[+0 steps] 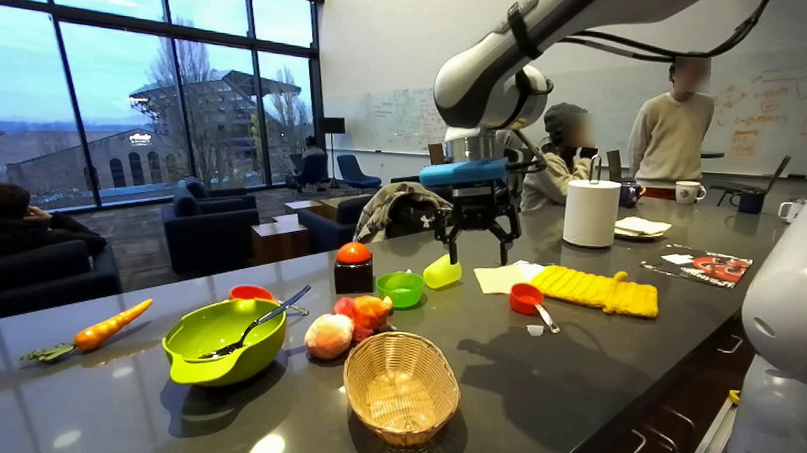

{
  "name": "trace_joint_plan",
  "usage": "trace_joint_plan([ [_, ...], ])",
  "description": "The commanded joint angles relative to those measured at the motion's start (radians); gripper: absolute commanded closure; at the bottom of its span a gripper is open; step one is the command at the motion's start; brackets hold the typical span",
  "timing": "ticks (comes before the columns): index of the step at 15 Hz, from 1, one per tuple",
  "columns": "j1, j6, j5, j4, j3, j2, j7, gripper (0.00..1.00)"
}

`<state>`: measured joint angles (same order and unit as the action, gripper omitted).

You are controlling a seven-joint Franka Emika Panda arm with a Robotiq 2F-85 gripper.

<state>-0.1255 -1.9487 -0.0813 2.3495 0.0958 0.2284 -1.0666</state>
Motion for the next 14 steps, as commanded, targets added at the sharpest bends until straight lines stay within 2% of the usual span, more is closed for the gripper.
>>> trace_joint_plan([
  [1,-0.005,0.043,0.002,-0.044,-0.056,-0.047,-0.068,0.0],
  [6,-0.016,0.016,-0.022,-0.007,-0.124,-0.057,-0.099,0.0],
  [11,-0.051,-0.002,-0.061,0.054,-0.203,-0.041,-0.029,0.0],
  [14,-0.088,0.0,-0.044,0.075,-0.252,-0.039,0.019,0.0],
])
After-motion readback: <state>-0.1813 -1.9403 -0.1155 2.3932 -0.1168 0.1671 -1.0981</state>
